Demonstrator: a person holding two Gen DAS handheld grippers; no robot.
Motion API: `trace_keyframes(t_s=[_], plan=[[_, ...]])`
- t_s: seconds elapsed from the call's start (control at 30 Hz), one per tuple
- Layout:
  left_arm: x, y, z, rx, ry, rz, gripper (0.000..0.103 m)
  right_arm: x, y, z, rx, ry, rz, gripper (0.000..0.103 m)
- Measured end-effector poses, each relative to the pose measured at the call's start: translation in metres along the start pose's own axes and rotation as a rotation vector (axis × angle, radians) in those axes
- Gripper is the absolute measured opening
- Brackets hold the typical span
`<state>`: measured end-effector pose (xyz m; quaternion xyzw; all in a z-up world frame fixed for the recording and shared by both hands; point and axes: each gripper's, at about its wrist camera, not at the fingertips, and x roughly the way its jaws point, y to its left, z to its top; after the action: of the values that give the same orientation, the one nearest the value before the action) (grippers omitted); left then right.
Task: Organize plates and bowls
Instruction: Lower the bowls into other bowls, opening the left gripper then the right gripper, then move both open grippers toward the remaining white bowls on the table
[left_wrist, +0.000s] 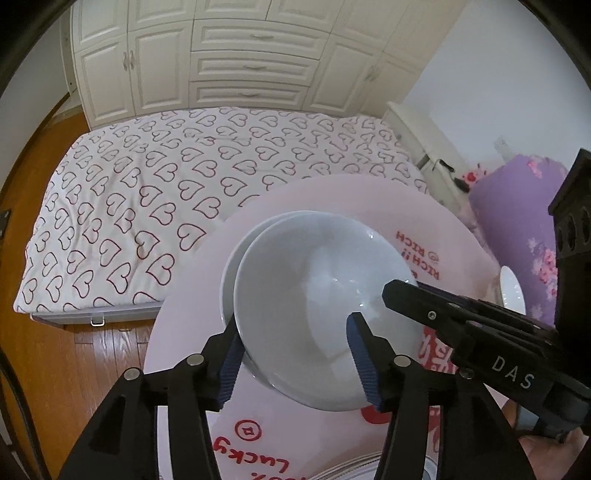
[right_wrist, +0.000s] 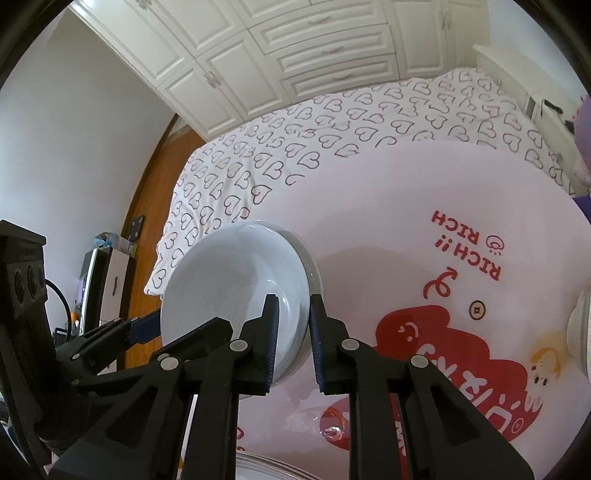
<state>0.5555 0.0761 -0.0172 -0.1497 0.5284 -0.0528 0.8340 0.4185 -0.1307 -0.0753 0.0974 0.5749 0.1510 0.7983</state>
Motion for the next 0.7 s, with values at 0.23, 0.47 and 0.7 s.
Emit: trace_keyframes(t_s=[0.23, 0.47, 0.7], plan=[[-0.016, 0.011, -0.005, -0.021, -0.073, 0.068, 0.093, -0.013, -0.011, -0.002, 0.027, -0.034, 0.012, 0.047], [-0.035, 0.036, -0.017, -0.090, -0.129, 0.034, 0.102, -0.021, -0.031, -0.004, 0.090, -0.078, 0.036, 0.103], [-0.055, 0.038, -0.047, -0.115, -0.177, 0.036, 0.102, -0.033, -0.040, -0.008, 0.103, -0.117, 0.055, 0.103]])
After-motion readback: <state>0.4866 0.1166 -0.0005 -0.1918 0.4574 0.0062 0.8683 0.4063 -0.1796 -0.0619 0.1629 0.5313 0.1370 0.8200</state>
